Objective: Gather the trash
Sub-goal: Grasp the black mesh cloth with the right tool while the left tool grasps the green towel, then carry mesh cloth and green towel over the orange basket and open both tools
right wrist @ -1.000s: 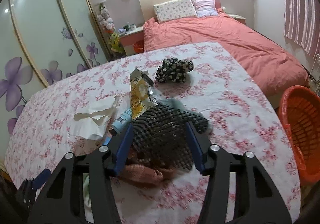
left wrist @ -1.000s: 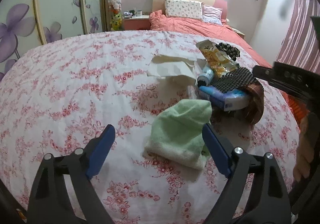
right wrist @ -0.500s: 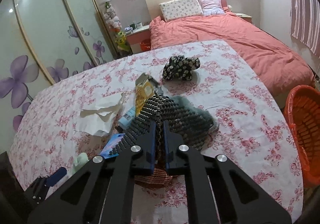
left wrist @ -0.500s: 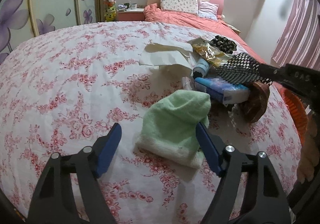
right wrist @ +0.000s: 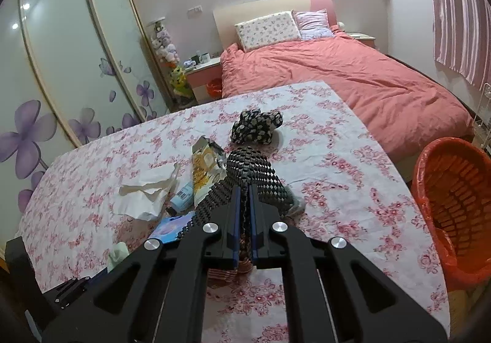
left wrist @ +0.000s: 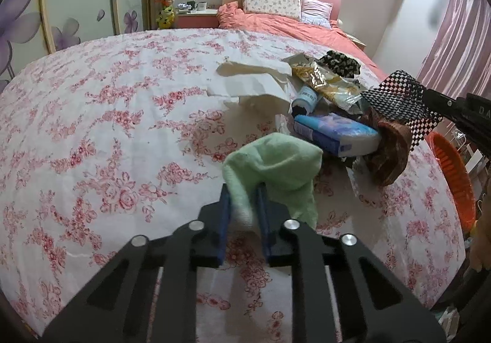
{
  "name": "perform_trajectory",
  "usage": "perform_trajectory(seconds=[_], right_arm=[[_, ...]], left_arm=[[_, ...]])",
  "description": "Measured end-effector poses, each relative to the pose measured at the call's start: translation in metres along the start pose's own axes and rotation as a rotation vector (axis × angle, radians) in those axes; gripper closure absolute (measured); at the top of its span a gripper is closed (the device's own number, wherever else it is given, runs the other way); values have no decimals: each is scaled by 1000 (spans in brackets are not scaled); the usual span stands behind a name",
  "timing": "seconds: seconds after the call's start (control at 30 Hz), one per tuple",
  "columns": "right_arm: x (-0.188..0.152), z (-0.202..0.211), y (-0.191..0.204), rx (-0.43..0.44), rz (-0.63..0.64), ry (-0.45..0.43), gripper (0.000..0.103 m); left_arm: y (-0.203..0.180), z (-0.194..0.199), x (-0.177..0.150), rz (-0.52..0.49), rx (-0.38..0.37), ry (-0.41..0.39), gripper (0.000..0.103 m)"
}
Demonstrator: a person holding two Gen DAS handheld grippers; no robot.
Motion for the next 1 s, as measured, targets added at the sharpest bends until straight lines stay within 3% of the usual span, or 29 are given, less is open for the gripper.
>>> perform_trajectory(seconds=[0.4,0.67,1.0], right_arm=[[3,15,-15,-20,-5,-33,98],[11,26,-22,-19,-15,-67,98],[22,59,-41,-20,-29,-147,98]], left_arm=[[11,20,18,17,7,-70,94],[29,47,48,38,51,-155,94],[-8,77,80,5,22,-237,94]])
Point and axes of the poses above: each gripper's, at about its wrist camera, not at the fingertips, and z roughly against the way its jaws point, y to its left, x to its top, the point moved 3 cm from there along -z, roughly the way its jaws point, and after that the axes turned 4 degrees about -y, right-handed, at the moved point
